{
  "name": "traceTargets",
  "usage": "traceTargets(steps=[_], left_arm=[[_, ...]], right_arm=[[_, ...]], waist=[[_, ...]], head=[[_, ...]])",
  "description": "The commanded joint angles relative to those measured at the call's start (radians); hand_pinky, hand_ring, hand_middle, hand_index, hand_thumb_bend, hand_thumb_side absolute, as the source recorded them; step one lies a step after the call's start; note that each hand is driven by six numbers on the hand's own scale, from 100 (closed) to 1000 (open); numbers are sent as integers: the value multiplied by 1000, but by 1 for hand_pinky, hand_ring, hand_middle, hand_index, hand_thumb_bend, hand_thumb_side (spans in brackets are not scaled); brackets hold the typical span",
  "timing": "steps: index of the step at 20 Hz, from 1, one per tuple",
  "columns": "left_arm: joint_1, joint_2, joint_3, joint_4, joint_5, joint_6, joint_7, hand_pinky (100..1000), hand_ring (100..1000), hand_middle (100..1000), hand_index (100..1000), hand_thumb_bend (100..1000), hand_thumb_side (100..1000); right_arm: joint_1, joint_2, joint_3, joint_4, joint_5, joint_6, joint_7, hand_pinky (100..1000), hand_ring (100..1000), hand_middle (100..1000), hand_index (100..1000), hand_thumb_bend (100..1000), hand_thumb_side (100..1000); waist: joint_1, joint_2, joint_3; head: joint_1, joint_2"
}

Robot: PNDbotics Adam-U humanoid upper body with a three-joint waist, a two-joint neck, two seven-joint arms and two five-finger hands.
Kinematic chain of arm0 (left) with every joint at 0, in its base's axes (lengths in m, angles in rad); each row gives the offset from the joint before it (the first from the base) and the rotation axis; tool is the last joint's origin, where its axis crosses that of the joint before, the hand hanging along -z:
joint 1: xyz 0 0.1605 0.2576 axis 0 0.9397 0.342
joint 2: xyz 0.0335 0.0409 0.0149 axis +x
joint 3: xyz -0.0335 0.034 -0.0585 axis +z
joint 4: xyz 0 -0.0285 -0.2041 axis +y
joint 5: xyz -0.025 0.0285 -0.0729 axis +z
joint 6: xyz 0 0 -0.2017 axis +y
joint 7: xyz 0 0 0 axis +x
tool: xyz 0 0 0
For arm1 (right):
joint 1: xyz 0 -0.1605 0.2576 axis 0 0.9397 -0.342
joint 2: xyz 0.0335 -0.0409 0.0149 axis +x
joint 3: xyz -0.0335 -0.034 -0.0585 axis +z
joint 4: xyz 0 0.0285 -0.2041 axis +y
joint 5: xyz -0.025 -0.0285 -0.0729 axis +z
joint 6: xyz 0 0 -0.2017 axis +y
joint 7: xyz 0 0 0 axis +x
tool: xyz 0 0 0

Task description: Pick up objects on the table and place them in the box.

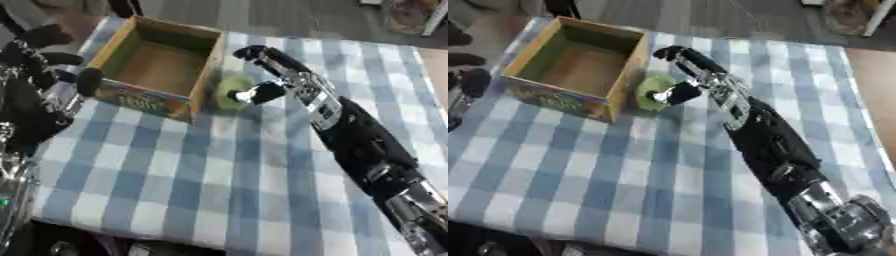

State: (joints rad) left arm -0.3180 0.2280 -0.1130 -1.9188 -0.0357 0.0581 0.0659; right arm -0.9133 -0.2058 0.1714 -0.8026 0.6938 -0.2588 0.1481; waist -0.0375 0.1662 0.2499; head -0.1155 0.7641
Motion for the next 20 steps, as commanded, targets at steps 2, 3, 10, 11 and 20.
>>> traceTargets(steps=[2,3,10,11,20], left_arm=[[-13,4,-1,-21,5,0,-3,529,653,715,815,688,383],[-13,4,-1,-21,5,0,-3,530,653,715,815,690,383],[-13,4,-1,-22,6,1,-3,529,652,714,815,692,383],[-12,4,-1,-22,6,1,-3,529,652,714,815,692,383],[-12,3,0,-22,6,1,-2,529,651,713,814,694,383]], right_arm=[[-25,-8,-17,18,33,-1,-15,874,899,854,912,496,321],[-24,-7,-18,24,39,-1,-14,873,898,855,912,492,346],[-19,-2,-24,57,61,-13,12,841,870,843,906,500,356],[-19,-1,-24,61,61,-17,21,840,868,842,905,500,357],[-9,14,-16,69,52,-65,151,750,792,770,844,503,349]], waist=[[7,-15,0],[7,-15,0],[9,-14,0],[9,-14,1],[12,-15,-1]], head=[[0,6],[0,6],[1,6],[1,6],[2,6]])
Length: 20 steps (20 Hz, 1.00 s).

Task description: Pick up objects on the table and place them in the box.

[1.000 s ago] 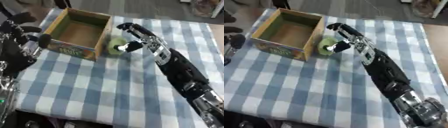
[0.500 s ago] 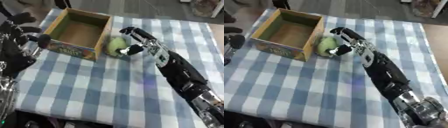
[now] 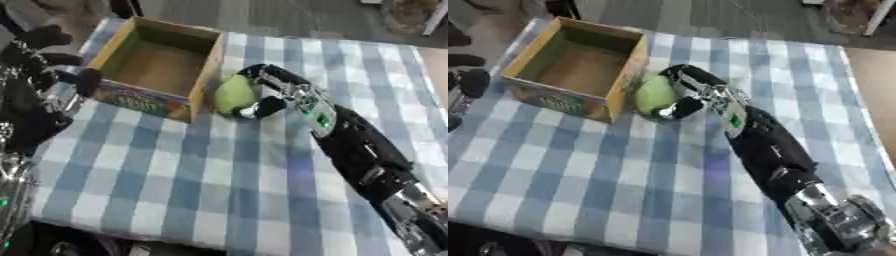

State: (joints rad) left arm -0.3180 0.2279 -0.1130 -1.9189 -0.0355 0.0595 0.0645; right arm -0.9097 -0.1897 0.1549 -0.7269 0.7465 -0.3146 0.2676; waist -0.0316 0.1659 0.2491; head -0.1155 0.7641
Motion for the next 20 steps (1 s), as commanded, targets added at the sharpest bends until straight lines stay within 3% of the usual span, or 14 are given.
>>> traceTargets(steps=[1,5,6,8,12,13,14,16,20], left_arm=[[-12,3,0,-22,6,0,-1,529,650,713,814,694,384],[-11,2,-1,-22,6,0,-2,529,650,712,814,693,384],[-11,2,-1,-22,6,0,-2,529,650,712,814,694,384],[-11,2,0,-22,7,0,-1,529,649,712,814,694,384],[-10,2,0,-22,7,0,-1,529,649,711,814,694,385],[-10,2,0,-22,7,0,-1,529,649,711,814,694,385],[-10,2,0,-22,7,0,0,529,648,711,814,694,385],[-9,2,1,-22,7,0,0,529,648,711,814,694,386],[-7,3,2,-21,7,1,1,528,648,710,814,694,385]], right_arm=[[-12,-1,1,-9,-3,-12,40,727,770,754,824,495,332],[-9,2,6,-16,-6,-14,56,595,647,631,732,440,189],[-8,3,6,-17,-5,-13,55,536,594,584,691,415,107],[-7,3,6,-20,0,-10,44,432,509,491,599,371,100],[-6,1,2,-30,8,8,-27,310,388,360,450,301,100],[-6,1,0,-32,6,13,-51,290,363,333,418,231,100],[-5,1,-1,-34,2,17,-76,282,346,310,396,257,100],[-3,-1,-2,-39,-9,25,-123,254,315,260,339,220,100],[-3,-8,2,-66,-53,41,-181,230,296,228,304,225,100]], waist=[[7,-15,0],[7,-15,0],[7,-15,0],[7,-15,0],[8,-17,-1],[8,-17,-1],[8,-18,-2],[8,-19,-3],[8,-22,-7]], head=[[2,6],[2,6],[2,6],[3,6],[3,6],[3,6],[4,6],[4,6],[5,6]])
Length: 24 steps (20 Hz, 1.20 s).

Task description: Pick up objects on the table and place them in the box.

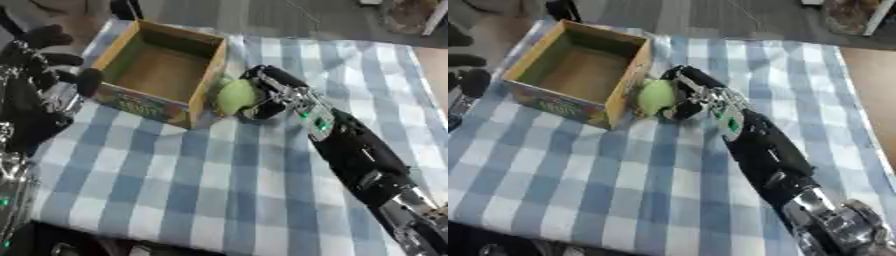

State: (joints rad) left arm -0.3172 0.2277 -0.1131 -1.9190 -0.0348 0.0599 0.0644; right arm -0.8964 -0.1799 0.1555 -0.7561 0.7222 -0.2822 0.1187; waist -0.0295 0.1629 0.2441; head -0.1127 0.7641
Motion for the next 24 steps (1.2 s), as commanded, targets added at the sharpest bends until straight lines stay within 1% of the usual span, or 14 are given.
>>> traceTargets(steps=[1,10,14,16,17,18,24], left_arm=[[-8,3,2,-21,6,0,1,528,648,710,814,694,386],[-5,4,1,-21,6,0,1,528,646,709,814,696,386],[-8,4,-2,-21,6,0,-2,528,646,709,814,696,386],[-12,2,-5,-22,8,0,-6,528,645,708,814,697,386],[-15,0,-7,-23,9,0,-8,529,645,708,814,707,391],[-18,-1,-10,-24,10,-1,-10,529,645,708,814,697,385],[-50,-15,-30,-32,21,-1,-32,530,645,708,814,700,384]], right_arm=[[-17,-20,2,-48,-42,15,-39,228,295,225,302,225,100],[-42,-48,15,-171,-162,89,-77,237,308,225,304,233,100],[-62,-49,19,-205,-204,126,-97,245,315,231,310,236,100],[-75,-49,23,-210,-214,140,-106,248,319,232,311,235,100],[-82,-48,24,-211,-216,145,-110,253,324,237,317,255,112],[-89,-47,25,-210,-217,149,-113,253,324,238,317,237,100],[-131,-24,32,-184,-199,158,-120,291,362,271,355,240,100]], waist=[[6,-20,-4],[5,-23,-5],[5,-23,5],[4,-22,16],[4,-22,24],[3,-21,33],[-5,-9,99]], head=[[4,6],[7,6],[2,6],[-3,6],[-6,6],[-9,6],[-40,2]])
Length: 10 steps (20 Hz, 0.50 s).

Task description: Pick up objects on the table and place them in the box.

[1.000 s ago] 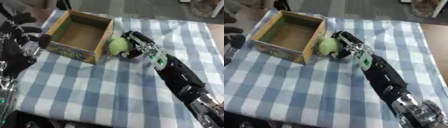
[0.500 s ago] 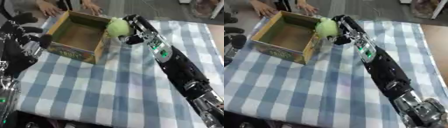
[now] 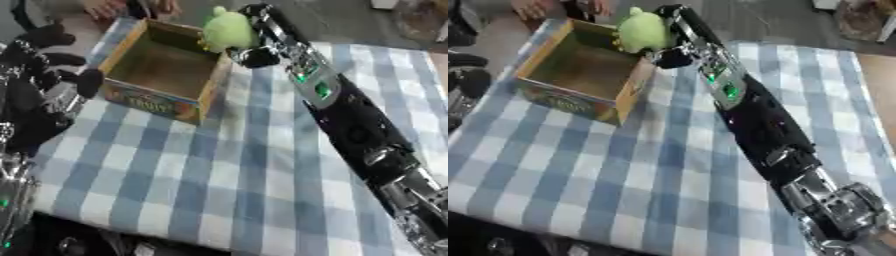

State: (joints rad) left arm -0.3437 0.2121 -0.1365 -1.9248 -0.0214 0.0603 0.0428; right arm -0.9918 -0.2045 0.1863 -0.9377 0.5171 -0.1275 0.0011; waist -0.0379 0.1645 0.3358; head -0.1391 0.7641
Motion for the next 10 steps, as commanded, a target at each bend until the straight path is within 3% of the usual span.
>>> traceTargets(steps=[1,2,6,7,8,9,10], left_arm=[[-30,-2,-10,-28,9,-1,-14,530,645,707,814,700,384],[-34,-3,-12,-30,11,-1,-17,530,645,707,814,700,384],[-55,-13,-23,-36,18,0,-31,530,644,707,814,702,384],[-59,-14,-25,-37,20,0,-33,530,644,707,814,702,384],[-61,-16,-27,-38,21,1,-36,530,643,707,814,703,384],[-63,-17,-29,-39,22,1,-38,530,643,707,814,704,384],[-65,-18,-30,-39,23,1,-40,529,643,707,814,704,384]], right_arm=[[-42,7,2,5,14,2,-1,302,372,282,367,249,100],[-47,11,1,12,21,0,0,302,372,282,367,249,100],[-65,42,8,46,73,-17,13,425,493,432,537,333,100],[-68,47,8,55,89,-22,17,425,493,432,537,333,100],[-70,53,9,63,105,-28,21,470,556,484,608,402,100],[-72,60,11,73,127,-34,28,529,623,541,688,411,100],[-73,67,14,80,152,-41,37,607,701,611,779,429,222]], waist=[[1,-8,20],[0,-7,27],[-7,5,73],[-8,6,79],[-9,8,87],[-10,9,94],[-10,11,99]], head=[[-21,0],[-26,-2],[-52,-14],[-56,-15],[-60,-17],[-63,-19],[-65,-20]])
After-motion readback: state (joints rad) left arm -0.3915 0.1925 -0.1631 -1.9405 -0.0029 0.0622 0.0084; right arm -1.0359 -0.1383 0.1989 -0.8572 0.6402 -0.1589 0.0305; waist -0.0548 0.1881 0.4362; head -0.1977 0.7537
